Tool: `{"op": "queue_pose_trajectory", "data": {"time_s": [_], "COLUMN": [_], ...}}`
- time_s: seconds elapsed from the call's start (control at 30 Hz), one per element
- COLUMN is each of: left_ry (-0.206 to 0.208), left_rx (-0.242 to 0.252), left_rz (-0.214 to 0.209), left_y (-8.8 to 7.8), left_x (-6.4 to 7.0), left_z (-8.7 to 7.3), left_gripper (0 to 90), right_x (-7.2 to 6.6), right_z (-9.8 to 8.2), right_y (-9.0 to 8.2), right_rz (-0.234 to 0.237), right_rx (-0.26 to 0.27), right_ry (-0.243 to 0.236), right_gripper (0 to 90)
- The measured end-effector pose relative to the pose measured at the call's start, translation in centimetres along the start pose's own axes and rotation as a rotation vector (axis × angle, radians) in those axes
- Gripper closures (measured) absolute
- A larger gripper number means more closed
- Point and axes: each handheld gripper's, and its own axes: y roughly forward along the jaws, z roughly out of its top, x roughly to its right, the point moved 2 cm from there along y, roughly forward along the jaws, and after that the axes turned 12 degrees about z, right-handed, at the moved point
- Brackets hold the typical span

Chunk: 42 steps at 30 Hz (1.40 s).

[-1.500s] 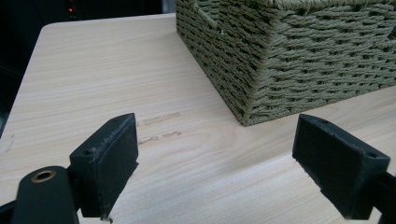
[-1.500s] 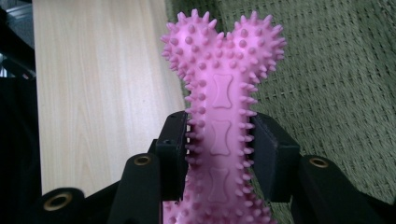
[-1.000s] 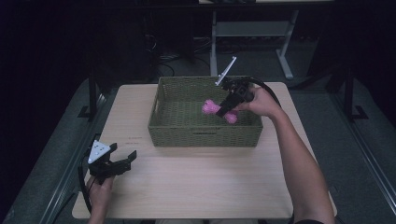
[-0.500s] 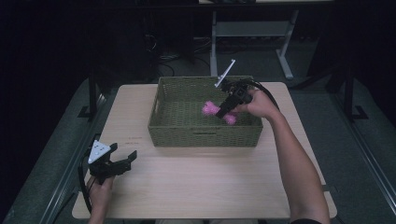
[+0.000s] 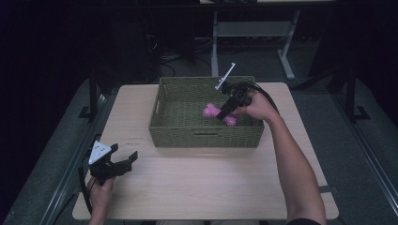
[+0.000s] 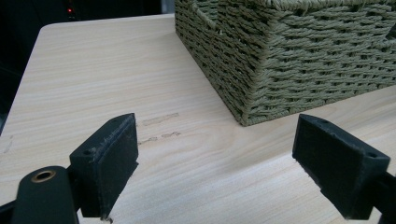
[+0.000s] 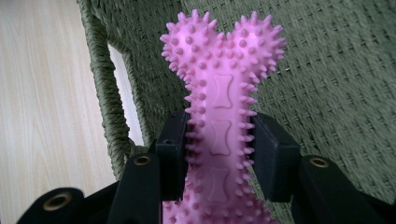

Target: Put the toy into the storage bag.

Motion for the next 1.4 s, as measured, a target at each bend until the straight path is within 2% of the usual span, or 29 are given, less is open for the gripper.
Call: {"op": "queue_pose_trajectory", "data": {"time_s": [0.43,1.2,1.3,1.4], "left_ry": [0.009,0.002,0.004,0.003], "left_rx": [-0.006,-0.002,0.001,0.000], "left_rz": [-0.001,0.004,0.005,0.004], "left_y": [0.0,0.1,0.0,0.0], "left_x": [0.1,0.0,-0.1,-0.1], "left_z": [0.0,0.0,0.0,0.0], "left_gripper": [13.9,13.9,13.9,13.9], "right_x": [0.7,1.1,1.1,0.8], "right_z": [-0.6,-0.3,-0.2,0.0], "right_y": [1.1,3.0,2.7,2.2], "right_rz": [0.006,0.039,0.052,0.032], "right_rx": [-0.004,-0.035,-0.003,0.009], "right_ry": [0.020,0.042,0.051,0.047], "right_gripper": [57.8,56.3,56.0,54.6]}}
